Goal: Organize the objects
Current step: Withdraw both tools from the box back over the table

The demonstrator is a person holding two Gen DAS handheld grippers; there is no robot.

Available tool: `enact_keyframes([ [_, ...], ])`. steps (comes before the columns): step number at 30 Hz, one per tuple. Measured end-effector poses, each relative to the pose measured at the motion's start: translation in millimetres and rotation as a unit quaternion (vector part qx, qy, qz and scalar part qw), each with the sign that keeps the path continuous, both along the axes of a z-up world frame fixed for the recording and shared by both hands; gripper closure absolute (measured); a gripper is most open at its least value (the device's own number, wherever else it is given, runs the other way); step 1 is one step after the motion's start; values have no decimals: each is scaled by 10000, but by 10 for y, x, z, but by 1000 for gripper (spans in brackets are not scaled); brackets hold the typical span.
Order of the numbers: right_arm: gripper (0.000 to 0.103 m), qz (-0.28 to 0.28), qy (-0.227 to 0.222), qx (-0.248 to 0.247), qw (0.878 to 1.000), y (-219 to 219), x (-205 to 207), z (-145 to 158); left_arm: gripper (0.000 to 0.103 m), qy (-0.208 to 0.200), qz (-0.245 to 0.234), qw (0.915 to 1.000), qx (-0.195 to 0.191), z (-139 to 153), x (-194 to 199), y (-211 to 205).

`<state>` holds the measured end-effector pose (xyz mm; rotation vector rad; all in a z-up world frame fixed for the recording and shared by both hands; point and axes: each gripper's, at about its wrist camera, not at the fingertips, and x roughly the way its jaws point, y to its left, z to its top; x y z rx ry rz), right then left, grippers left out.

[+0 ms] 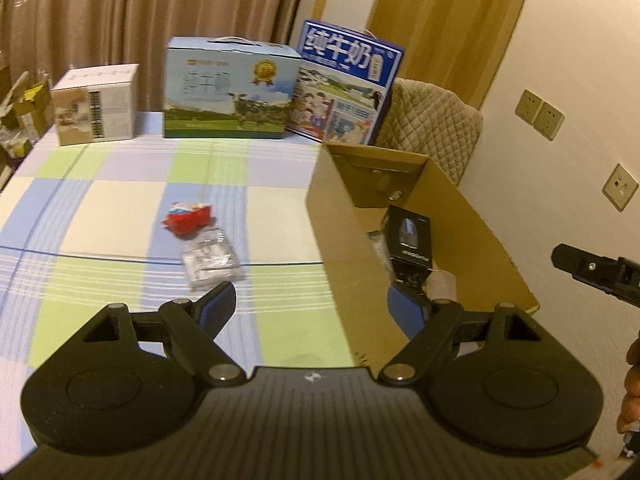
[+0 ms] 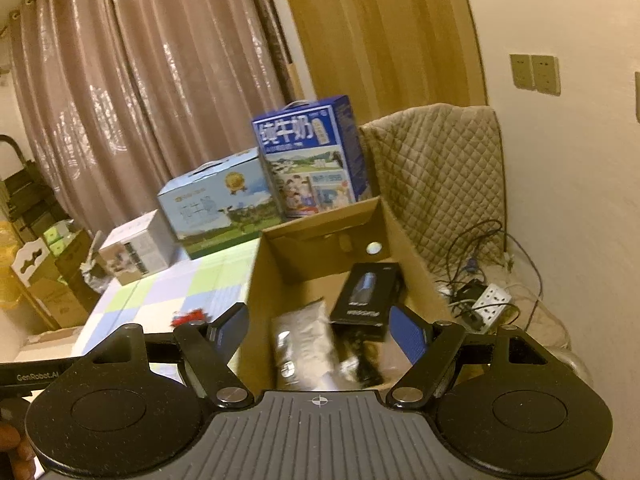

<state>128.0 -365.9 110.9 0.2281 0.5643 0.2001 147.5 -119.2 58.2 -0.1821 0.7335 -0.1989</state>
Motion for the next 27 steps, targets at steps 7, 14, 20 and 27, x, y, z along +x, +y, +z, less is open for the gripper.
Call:
enact_keyframes([
  [7, 29, 325, 46, -12, 9995, 428, -133, 5, 18, -74, 372, 9992, 111, 49, -242, 458],
  [14, 29, 659, 71, -35, 9978, 831, -235, -10, 13, -112, 756, 9968, 238, 89, -464, 923],
  [20, 29, 872, 75, -79, 9961, 1076, -276, -12, 8, -141, 980, 9946, 312, 101, -599, 1199],
  [27, 29, 1005, 89, -144, 9948, 1210, -296, -19, 1, -148, 1089, 9930, 442, 81, -684, 1325],
])
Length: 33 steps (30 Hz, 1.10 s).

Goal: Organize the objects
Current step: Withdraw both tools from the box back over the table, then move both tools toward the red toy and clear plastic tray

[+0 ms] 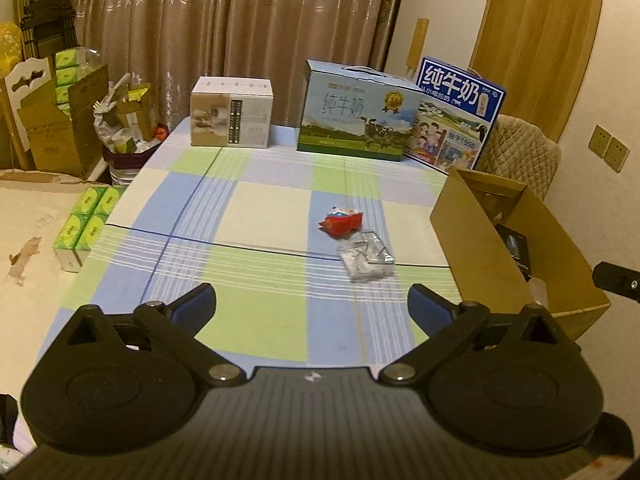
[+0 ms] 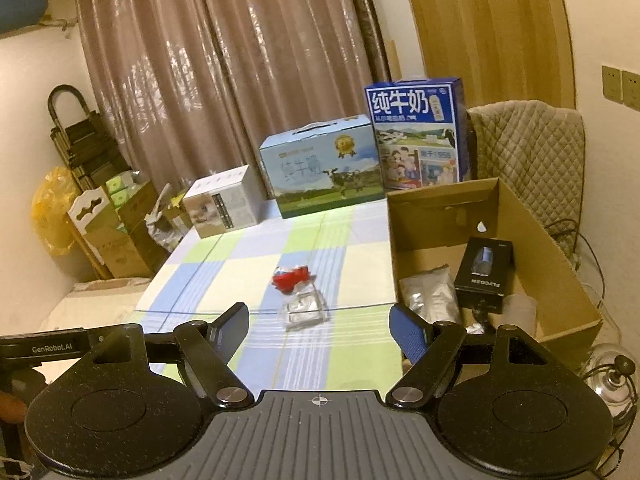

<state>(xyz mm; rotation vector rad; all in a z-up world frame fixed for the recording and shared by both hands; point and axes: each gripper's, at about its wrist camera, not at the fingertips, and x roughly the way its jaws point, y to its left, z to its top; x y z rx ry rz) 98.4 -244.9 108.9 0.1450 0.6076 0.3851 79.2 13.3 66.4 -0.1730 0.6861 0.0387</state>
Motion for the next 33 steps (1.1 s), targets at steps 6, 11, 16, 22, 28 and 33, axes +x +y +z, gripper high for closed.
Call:
enact_keyframes([
  [6, 29, 56, -15, -35, 10000, 60, 1, 3, 1, 56, 13, 10000, 21, -25, -16, 49],
  [11, 29, 112, 4, -69, 9999, 125, 17, -18, 1, 84, 45, 10000, 13, -30, -20, 91],
  [16, 29, 184, 34, -72, 9998, 196, 45, -60, 1, 99, 75, 9999, -16, -56, -16, 139],
  [22, 29, 281, 82, -111, 9995, 301, 100, -123, 1, 38, 87, 10000, -5, -81, -3, 221],
  [28, 29, 400, 171, -181, 9989, 452, 211, -224, 1, -40, 104, 9999, 92, -87, 78, 284],
  [33, 29, 492, 271, -246, 9981, 606, 381, -342, 1, -35, 37, 10000, -17, -109, 261, 348],
])
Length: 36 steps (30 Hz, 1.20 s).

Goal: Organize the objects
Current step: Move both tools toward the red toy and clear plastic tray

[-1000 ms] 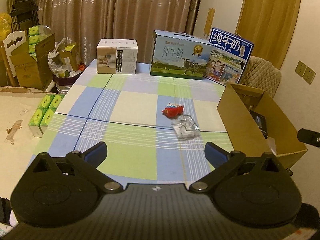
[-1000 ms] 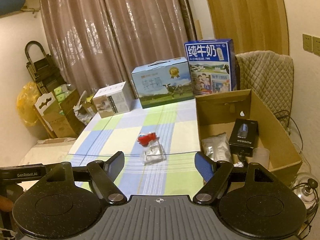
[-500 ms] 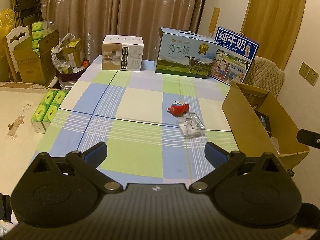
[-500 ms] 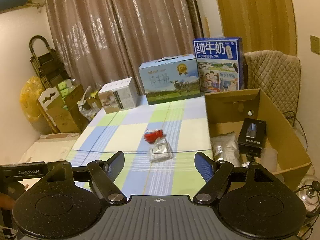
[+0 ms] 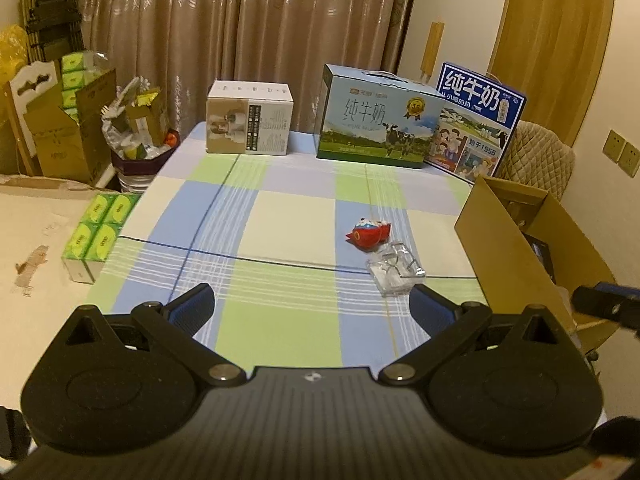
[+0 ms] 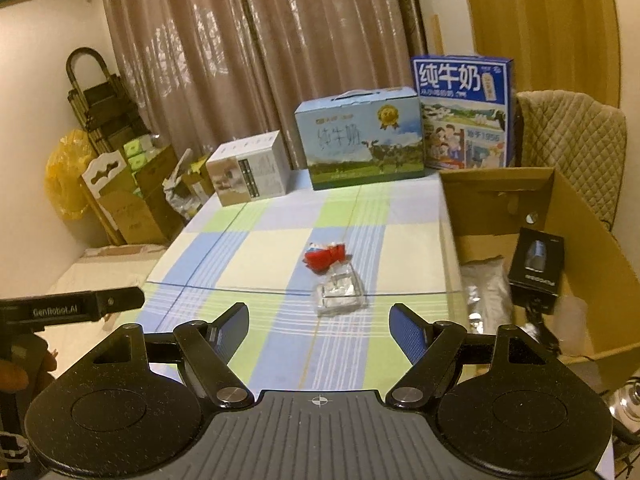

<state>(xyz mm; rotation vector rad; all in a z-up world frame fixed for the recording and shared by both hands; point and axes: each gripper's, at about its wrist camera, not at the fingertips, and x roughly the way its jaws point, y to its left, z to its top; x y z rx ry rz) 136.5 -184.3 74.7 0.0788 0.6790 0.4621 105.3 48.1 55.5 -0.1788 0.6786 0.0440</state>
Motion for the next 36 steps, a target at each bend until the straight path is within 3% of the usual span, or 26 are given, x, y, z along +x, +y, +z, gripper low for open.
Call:
enact_keyframes([
  [5, 28, 152, 88, -63, 9998, 146, 205, -158, 1, 25, -53, 10000, -16, -79, 216, 27],
  [10, 13, 224, 177, -140, 9995, 301, 450, -367, 1, -65, -108, 9999, 28, -198, 419, 44],
  [12, 12, 252, 224, -165, 9993, 350, 544, -458, 1, -94, -93, 9998, 124, -259, 499, 57],
  [24, 11, 284, 131, -507, 9982, 537, 1152, -1008, 1, 83, -128, 9994, 302, -737, 1117, 136],
  [36, 11, 622, 435, -804, 9939, 756, 1724, -1463, 1, 508, -221, 9973, 483, -1184, 1706, 148],
])
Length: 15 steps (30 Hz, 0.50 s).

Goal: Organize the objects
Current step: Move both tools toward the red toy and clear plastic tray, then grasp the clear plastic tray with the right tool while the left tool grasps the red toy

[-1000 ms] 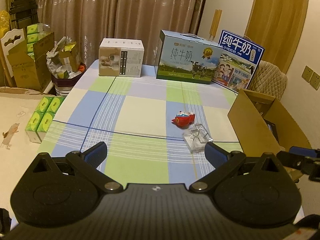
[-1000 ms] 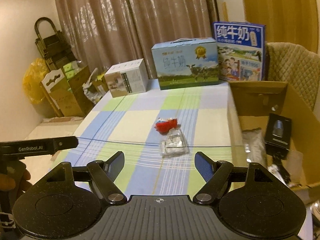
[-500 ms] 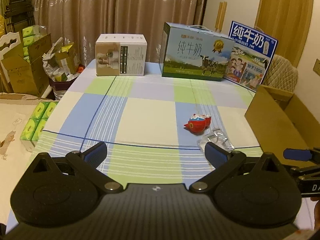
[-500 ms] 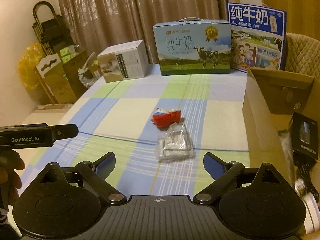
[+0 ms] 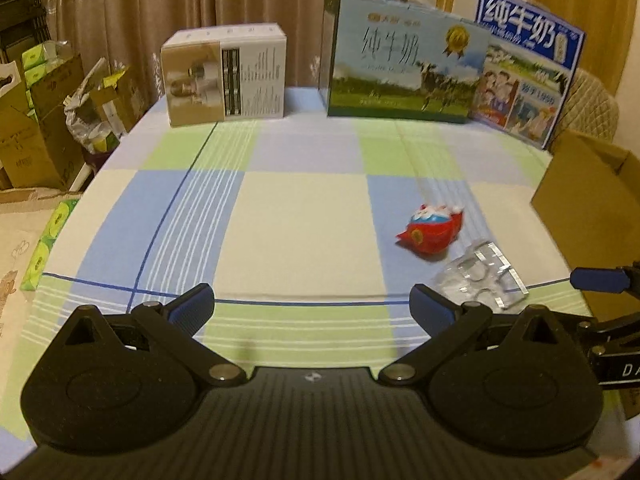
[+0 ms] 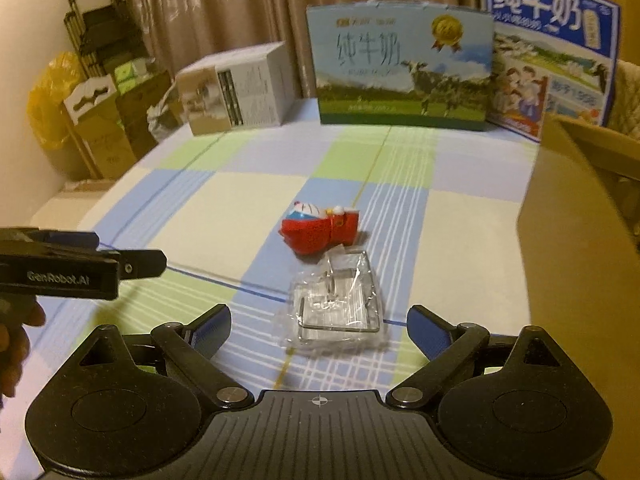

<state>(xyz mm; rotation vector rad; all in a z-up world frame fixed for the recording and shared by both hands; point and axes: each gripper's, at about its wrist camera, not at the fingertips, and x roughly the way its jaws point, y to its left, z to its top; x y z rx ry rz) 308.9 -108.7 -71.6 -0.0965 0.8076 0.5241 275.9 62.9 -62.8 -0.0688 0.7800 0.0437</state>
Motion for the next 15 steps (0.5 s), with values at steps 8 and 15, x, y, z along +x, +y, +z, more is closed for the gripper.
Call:
enact_keyframes([
  [8, 15, 121, 133, -213, 9996, 87, 254, -234, 1, 23, -141, 9998, 115, -64, 184, 14],
  [15, 38, 222, 138, -387, 9989, 159, 308, -289, 1, 135, -278, 9995, -77, -144, 296, -9],
])
